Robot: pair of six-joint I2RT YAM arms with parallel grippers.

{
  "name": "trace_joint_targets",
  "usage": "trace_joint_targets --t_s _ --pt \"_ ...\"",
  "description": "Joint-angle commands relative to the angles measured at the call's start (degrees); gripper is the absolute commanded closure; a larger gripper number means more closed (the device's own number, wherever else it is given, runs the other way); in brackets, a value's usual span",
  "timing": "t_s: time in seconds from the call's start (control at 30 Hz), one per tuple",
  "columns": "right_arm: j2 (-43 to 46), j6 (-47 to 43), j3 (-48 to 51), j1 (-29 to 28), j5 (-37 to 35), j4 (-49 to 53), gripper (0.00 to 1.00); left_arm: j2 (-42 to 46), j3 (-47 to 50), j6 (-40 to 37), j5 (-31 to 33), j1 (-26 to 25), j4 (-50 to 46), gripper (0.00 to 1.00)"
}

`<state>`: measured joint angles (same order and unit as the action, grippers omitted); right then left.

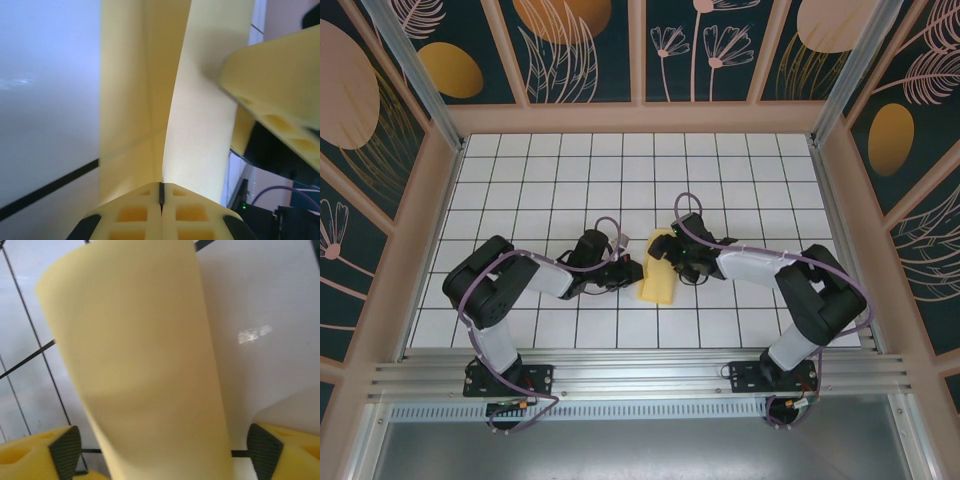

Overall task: Fold a paper plane with a square sheet of paper (pick it up from the middle)
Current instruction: Hold the square sheet of paper at the center of the table.

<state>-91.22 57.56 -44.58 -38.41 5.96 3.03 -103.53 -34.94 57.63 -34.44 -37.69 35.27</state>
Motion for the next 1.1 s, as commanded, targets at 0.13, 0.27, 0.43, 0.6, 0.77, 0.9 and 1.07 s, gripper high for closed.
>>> trace_joint_targets --t_s 0.13,0.27,0.43,0.6,0.77,0.9,1.07 --pt "11.35 -6.23 -2.07 1.04 -3.78 5.79 0.01 1.32 -2.01 -2.75 2.08 -0.23 -3.63 1.0" --pt "18.39 -12.3 -0.59 1.43 -10.69 4.29 0.01 1.4 -2.31 -2.61 1.81 -0.28 -3.45 1.0" --pt "17.19 -17.48 -0.9 6.73 2.01 6.91 0.05 1.79 -2.42 -2.51 1.57 -0.27 -3.45 1.0" --pt "15.65 -14.8 1.9 6.77 5.89 3.45 0.11 2.44 -2.64 -2.74 1.96 -0.28 -4.33 1.0" --pt "11.87 -11.76 3.11 6.72 7.23 2.58 0.28 2.69 -2.57 -2.66 2.43 -0.27 -4.54 1.0" --pt "8.62 -10.8 3.49 6.69 8.2 1.92 0.41 2.52 -3.01 -2.96 2.29 -0.28 -5.32 1.0" --pt "5.77 -11.18 3.56 6.25 8.84 0.91 0.46 2.36 -3.18 -3.36 2.77 -0.24 -6.31 0.99"
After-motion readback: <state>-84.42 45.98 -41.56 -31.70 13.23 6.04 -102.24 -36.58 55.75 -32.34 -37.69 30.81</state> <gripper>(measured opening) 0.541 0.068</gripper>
